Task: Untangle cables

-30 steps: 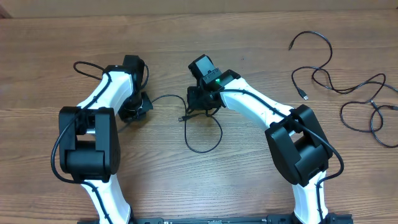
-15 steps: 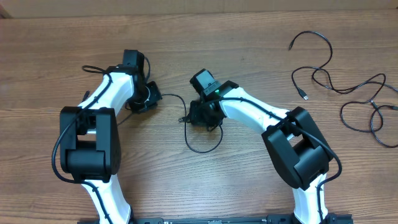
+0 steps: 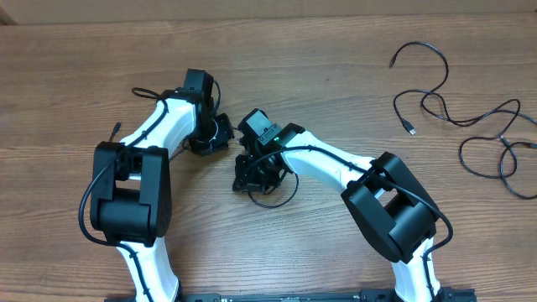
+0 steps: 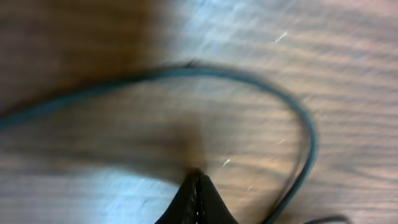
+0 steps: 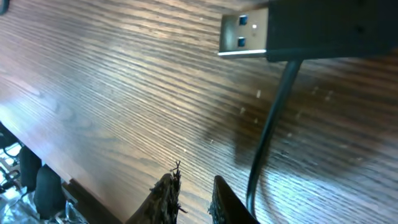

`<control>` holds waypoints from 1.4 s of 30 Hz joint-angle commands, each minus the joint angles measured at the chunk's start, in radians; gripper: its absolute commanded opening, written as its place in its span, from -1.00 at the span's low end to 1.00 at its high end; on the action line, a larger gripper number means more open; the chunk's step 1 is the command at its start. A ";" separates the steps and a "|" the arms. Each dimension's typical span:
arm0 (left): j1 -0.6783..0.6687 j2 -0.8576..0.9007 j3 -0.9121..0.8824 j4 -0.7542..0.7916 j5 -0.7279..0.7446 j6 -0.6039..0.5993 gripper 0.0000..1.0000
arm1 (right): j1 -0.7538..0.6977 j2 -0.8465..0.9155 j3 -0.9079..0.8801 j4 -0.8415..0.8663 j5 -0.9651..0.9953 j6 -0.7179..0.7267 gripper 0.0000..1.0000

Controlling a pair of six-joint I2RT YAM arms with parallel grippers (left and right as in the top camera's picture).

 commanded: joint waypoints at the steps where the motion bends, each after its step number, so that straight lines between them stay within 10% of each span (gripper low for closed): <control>1: 0.033 0.033 0.084 -0.092 -0.017 0.072 -0.92 | -0.034 -0.033 0.070 0.001 -0.011 -0.116 -0.63; 17: 0.195 0.033 0.300 -0.528 -0.159 0.113 -0.63 | -0.060 0.000 0.117 0.369 0.401 -0.791 -0.53; 26: 0.193 0.033 0.291 -0.541 -0.188 0.113 0.40 | -0.060 0.105 0.116 0.388 0.359 -0.899 -0.36; 28: 0.193 0.033 0.291 -0.541 -0.187 0.113 0.99 | -0.060 0.126 0.116 0.381 0.359 -0.933 -0.36; 32: 0.193 0.033 0.291 -0.524 -0.187 0.113 0.99 | -0.060 0.161 0.116 0.365 0.360 -0.970 -0.32; 38: 0.193 0.033 0.291 -0.435 -0.187 0.111 0.99 | -0.062 0.178 0.110 0.348 0.396 -0.978 -0.89; 42: 0.193 0.033 0.291 -0.364 -0.187 0.111 0.99 | -0.062 0.169 0.112 0.317 0.496 -0.977 -0.93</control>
